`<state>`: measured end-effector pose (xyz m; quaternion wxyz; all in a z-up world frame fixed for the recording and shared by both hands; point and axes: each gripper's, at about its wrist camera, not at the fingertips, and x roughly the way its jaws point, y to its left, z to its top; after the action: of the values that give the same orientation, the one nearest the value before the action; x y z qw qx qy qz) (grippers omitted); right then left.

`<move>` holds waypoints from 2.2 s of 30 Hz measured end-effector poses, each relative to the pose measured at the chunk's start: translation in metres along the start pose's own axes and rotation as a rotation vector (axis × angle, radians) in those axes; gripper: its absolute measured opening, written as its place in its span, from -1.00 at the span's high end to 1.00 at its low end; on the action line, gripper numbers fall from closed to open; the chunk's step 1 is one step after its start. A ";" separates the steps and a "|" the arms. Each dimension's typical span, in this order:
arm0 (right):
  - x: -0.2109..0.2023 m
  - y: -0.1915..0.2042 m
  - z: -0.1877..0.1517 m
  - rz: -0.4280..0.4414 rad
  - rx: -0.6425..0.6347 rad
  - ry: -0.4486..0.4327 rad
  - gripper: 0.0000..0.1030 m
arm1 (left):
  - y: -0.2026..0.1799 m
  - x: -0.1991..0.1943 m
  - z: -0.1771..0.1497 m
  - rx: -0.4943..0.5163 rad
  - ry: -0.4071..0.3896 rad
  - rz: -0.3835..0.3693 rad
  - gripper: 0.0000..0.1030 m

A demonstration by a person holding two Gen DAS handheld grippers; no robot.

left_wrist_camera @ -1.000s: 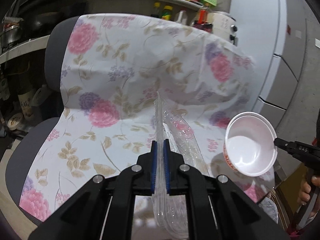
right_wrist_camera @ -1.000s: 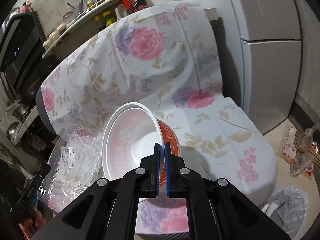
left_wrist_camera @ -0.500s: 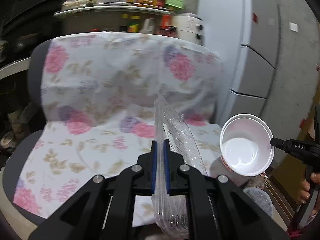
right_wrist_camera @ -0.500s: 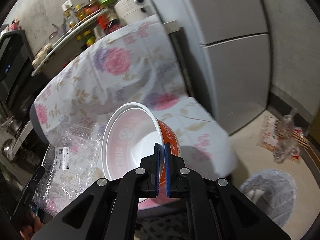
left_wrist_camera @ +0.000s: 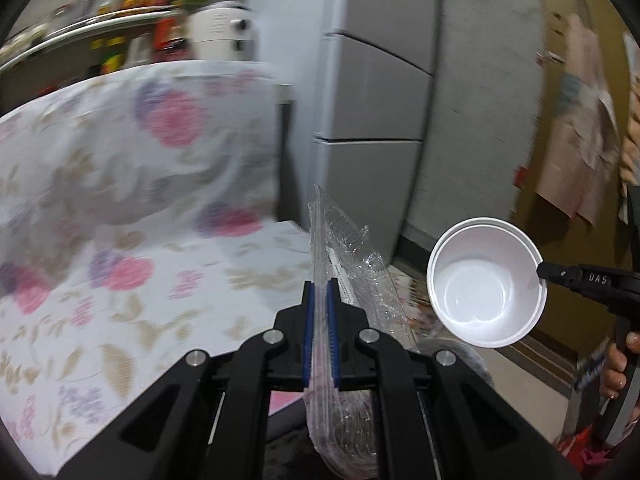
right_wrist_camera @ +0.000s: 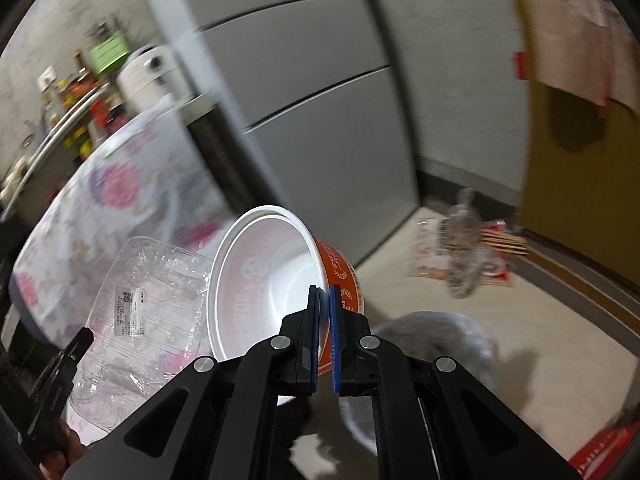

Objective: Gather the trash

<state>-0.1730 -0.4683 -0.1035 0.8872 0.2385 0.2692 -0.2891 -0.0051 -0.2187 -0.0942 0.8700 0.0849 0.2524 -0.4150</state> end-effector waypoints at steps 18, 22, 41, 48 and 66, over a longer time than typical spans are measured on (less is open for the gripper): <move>0.044 -0.112 -0.050 -0.222 0.159 0.189 0.84 | -0.108 0.094 -0.031 0.166 0.253 -0.242 0.92; 0.061 -0.120 -0.051 -0.204 0.170 0.221 0.83 | -0.116 0.108 -0.035 0.181 0.279 -0.254 0.91; -0.010 -0.020 -0.018 -0.104 -0.093 0.039 -0.15 | -0.048 0.047 0.000 0.067 0.184 -0.116 -0.28; -0.043 0.054 -0.022 -0.005 -0.277 0.056 -0.65 | -0.014 -0.010 0.005 0.025 0.192 0.000 -0.87; -0.122 0.119 -0.024 0.038 -0.447 0.058 -0.77 | -0.008 -0.106 0.012 0.058 0.273 0.102 -0.87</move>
<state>-0.1882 -0.3218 -0.0141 0.9151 0.0495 0.3475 -0.1983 -0.0624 -0.1561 -0.0290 0.8447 0.1783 0.3516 -0.3620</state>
